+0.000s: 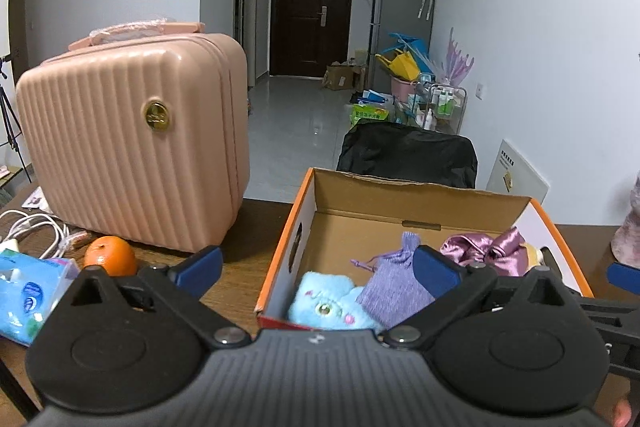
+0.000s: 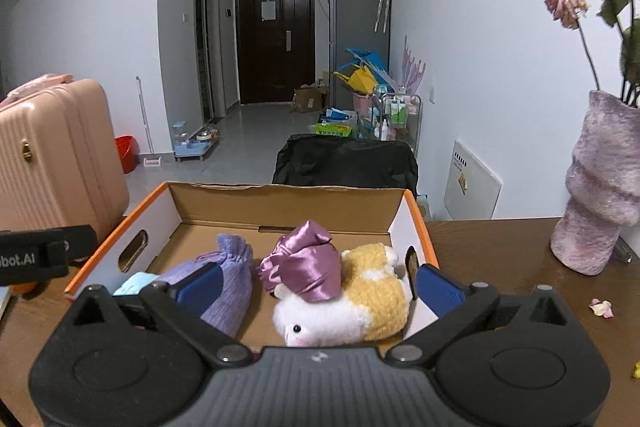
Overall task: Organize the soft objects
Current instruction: 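Withdraw both tools from the box back toward the remaining items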
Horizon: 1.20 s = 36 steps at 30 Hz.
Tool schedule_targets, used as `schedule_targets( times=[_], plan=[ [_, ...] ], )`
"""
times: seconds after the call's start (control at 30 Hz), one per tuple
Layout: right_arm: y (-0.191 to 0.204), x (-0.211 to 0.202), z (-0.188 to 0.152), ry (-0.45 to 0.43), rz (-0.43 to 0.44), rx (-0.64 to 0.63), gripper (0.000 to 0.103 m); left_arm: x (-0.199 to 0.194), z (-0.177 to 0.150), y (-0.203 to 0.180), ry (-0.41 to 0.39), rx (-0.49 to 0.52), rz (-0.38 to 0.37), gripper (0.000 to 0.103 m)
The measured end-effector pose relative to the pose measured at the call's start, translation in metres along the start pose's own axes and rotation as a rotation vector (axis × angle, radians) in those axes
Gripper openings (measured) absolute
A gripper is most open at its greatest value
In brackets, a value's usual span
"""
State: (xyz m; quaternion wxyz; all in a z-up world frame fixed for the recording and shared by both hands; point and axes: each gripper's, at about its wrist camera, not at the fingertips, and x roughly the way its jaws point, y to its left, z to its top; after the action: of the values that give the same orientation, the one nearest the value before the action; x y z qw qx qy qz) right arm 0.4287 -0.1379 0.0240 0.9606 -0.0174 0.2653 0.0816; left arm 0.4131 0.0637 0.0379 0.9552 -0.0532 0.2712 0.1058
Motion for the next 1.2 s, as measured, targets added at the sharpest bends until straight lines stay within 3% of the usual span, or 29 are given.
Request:
schedule_targets(
  times=[0.73,1.2],
  plan=[
    [-0.003,-0.126,-0.049,-0.092,0.024,-0.039,0.103,-0.121,-0.044,0.023,-0.072,0.005,-0.060,0.103],
    [0.004,-0.186,-0.094,-0.112,0.071,-0.094,0.103,-0.167,-0.087,0.031,-0.087,0.031,-0.077,0.103]
  ],
)
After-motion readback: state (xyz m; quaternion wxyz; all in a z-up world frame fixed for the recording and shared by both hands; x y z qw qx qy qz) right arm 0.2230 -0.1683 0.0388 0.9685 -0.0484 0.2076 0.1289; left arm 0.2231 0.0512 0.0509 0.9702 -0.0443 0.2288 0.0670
